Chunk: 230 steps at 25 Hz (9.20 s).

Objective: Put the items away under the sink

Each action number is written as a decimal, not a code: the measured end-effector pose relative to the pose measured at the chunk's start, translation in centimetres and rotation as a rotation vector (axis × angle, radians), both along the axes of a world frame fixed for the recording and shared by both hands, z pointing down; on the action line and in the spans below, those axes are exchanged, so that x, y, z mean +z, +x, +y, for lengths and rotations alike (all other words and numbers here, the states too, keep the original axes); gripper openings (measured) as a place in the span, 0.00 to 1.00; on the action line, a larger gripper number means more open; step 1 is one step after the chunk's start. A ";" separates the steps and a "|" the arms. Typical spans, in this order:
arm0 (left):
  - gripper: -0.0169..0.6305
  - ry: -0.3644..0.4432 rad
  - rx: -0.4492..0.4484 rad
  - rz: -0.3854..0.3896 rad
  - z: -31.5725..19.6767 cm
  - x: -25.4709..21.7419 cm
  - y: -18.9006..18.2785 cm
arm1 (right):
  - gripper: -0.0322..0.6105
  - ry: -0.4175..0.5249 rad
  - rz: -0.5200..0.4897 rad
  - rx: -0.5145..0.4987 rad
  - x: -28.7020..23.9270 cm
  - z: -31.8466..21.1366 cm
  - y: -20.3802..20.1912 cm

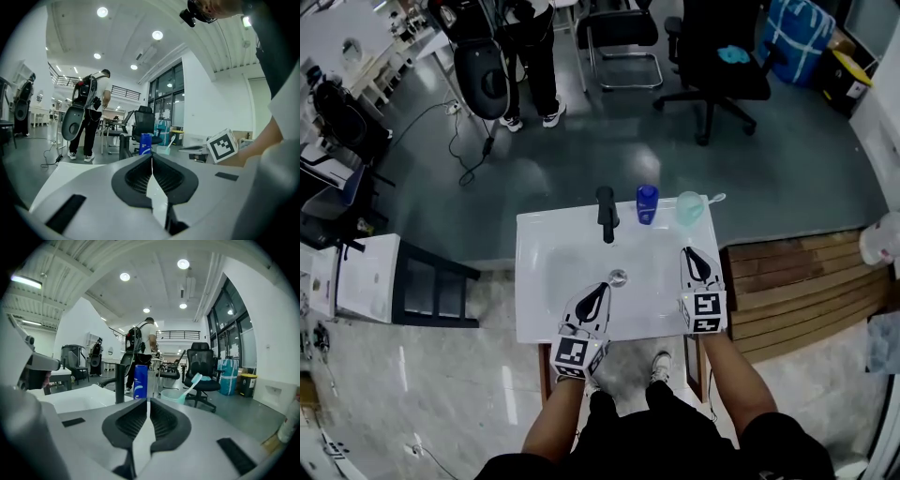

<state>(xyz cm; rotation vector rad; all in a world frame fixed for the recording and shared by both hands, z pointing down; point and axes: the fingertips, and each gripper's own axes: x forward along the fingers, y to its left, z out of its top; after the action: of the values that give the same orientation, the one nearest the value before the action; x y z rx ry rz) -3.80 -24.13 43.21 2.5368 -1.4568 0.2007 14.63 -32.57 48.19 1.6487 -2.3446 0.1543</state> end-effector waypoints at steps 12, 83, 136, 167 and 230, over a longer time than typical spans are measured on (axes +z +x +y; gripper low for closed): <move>0.06 -0.073 0.031 -0.010 0.9 2.5 0.2 | 0.54 -0.099 -0.050 0.129 4.1 -7.3 3.1; 0.06 0.024 -0.037 0.048 20.9 -3.3 -2.1 | 0.61 0.103 -0.010 -0.255 -7.8 26.6 -7.5; 0.06 0.109 -0.121 -0.016 13.0 43.4 -8.0 | 0.61 0.234 -0.090 -0.086 36.3 21.4 -11.6; 0.06 0.155 -0.131 -0.037 12.8 41.7 -6.9 | 0.62 0.071 -0.042 -0.073 39.0 8.6 -10.5; 0.06 0.189 -0.118 0.006 11.4 -10.1 -2.7 | 0.08 0.223 -0.078 -0.064 -13.9 16.8 -5.7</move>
<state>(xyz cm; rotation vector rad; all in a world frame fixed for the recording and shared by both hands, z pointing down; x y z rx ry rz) -6.54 -12.73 33.16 2.5802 -1.6908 0.0387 8.90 -15.75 34.30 1.6896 -2.5495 -0.0594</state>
